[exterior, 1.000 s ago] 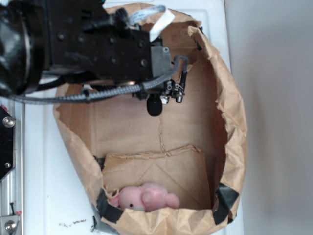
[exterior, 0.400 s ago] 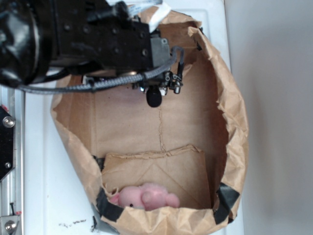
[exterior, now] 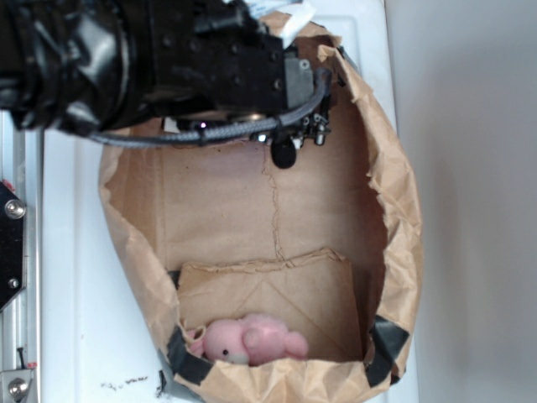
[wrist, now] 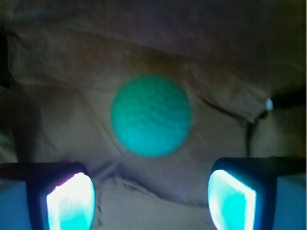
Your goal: Grab the green ball.
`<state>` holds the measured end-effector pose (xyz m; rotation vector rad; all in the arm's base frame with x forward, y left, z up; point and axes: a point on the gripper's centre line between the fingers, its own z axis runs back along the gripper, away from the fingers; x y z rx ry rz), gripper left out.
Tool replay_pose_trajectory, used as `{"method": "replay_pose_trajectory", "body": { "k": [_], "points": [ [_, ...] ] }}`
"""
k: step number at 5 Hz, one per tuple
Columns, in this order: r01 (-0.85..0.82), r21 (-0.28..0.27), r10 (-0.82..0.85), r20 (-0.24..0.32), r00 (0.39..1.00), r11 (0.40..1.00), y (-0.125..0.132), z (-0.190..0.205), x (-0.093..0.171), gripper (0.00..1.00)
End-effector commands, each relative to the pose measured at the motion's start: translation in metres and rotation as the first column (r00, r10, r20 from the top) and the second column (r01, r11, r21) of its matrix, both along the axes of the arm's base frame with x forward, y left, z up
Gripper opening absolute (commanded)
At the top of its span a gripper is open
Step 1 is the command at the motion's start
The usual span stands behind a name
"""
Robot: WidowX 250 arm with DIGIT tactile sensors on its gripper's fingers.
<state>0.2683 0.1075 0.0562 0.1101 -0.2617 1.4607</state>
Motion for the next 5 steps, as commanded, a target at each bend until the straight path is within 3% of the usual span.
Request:
{"method": "replay_pose_trajectory", "body": {
  "k": [1, 4, 5],
  "points": [
    [-0.048, 0.032, 0.046, 0.057, 0.997, 0.998, 0.020, 0.004, 0.015, 1.00],
    [-0.019, 0.035, 0.017, 0.039, 0.999, 0.999, 0.016, 0.006, 0.006, 1.00],
    [-0.010, 0.017, 0.010, -0.003, 1.000, 1.000, 0.013, 0.005, 0.001, 1.00]
  ]
}}
